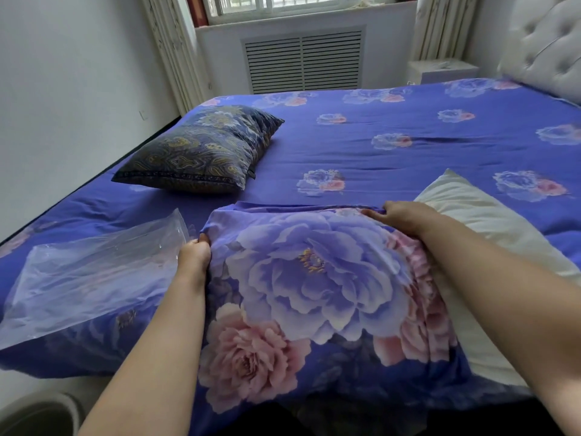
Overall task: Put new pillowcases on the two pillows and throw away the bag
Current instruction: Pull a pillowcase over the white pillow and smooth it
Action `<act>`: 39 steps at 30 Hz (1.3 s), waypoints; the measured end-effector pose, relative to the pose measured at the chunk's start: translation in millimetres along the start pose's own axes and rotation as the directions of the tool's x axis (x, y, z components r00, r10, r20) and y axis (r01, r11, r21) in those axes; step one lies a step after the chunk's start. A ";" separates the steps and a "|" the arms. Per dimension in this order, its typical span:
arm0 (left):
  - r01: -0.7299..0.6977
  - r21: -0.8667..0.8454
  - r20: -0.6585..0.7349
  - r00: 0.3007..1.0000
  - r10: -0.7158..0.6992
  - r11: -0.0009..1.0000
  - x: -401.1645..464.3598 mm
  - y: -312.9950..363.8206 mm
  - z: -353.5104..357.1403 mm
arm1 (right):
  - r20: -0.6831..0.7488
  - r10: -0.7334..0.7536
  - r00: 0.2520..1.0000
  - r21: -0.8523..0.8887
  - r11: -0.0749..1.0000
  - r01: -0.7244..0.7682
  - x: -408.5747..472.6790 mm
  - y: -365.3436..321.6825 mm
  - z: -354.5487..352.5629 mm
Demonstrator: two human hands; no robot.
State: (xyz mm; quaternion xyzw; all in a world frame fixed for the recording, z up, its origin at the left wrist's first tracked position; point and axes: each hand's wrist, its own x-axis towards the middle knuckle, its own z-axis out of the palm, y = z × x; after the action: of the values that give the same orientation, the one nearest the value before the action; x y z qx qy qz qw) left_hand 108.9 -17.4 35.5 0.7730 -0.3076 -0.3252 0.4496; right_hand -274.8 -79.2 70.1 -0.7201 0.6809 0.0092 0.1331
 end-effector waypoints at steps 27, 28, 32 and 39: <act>-0.148 -0.133 0.125 0.978 0.165 0.980 -4.8 1.6 -52.0 | -0.875 -0.202 0.439 -0.054 0.944 0.325 -48.6 -46.0 -2.2; -0.190 0.050 0.125 0.975 0.183 0.980 -6.4 -4.3 -50.7 | -0.819 -0.095 0.567 0.073 0.961 0.267 -41.9 -48.7 -2.7; -0.379 0.395 0.110 0.924 0.366 0.837 -16.5 -3.0 -42.3 | -0.300 0.201 0.932 0.335 0.938 -0.094 -27.4 -60.7 4.6; -0.405 0.767 0.174 0.878 0.446 0.497 -40.3 32.2 -1.3 | -0.167 0.163 0.972 0.285 0.952 -0.111 -36.9 -88.8 27.3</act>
State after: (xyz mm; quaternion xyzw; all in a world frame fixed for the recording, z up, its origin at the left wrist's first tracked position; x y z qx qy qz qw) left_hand 79.8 1.1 74.0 0.7969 -0.5877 -0.0183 0.1384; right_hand -185.5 -34.2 66.9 -0.6431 0.7337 -0.1438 0.1654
